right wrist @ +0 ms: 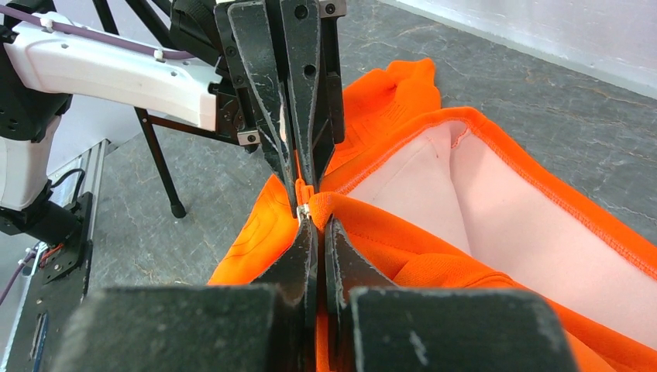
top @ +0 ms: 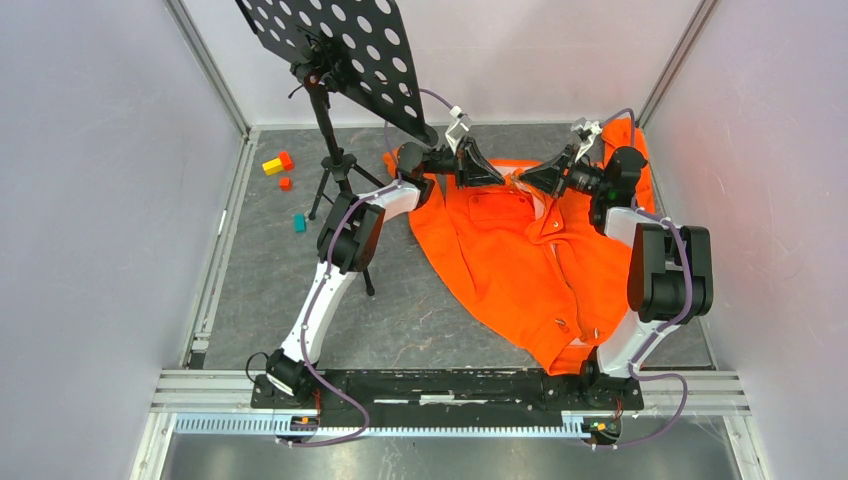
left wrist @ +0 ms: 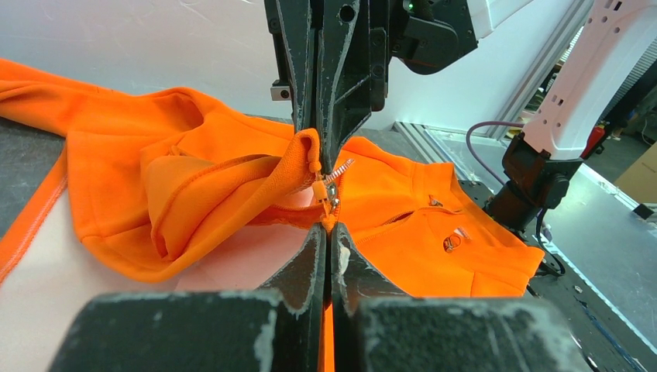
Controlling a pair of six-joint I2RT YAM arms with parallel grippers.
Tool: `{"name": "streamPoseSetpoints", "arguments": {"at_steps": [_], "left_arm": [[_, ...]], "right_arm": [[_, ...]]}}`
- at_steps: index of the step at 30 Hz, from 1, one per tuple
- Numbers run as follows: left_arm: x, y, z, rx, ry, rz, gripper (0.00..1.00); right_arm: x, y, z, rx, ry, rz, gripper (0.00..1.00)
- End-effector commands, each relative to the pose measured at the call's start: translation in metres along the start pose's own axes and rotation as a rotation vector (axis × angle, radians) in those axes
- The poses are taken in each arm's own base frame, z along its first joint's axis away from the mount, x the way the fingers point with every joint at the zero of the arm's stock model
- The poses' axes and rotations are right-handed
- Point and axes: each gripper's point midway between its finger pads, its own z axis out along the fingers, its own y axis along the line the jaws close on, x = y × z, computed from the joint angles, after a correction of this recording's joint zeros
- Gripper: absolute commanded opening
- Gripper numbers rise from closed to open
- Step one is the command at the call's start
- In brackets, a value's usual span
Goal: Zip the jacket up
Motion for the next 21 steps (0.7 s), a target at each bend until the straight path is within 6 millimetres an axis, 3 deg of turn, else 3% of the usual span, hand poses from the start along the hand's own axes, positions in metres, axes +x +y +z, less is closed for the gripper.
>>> {"name": "streamPoseSetpoints", "arguments": {"at_steps": [1, 12, 21], "left_arm": [[-0.007, -0.006, 0.010, 0.033, -0.009, 0.057, 0.02], [-0.012, -0.009, 0.012, 0.041, -0.008, 0.064, 0.02], [-0.005, -0.015, 0.022, 0.067, 0.025, 0.056, 0.02]], "right_arm": [[-0.010, 0.009, 0.003, -0.041, -0.017, -0.056, 0.00], [-0.008, 0.010, 0.005, -0.048, -0.014, -0.048, 0.00], [-0.008, 0.010, 0.007, -0.050, -0.012, -0.044, 0.00]]}}
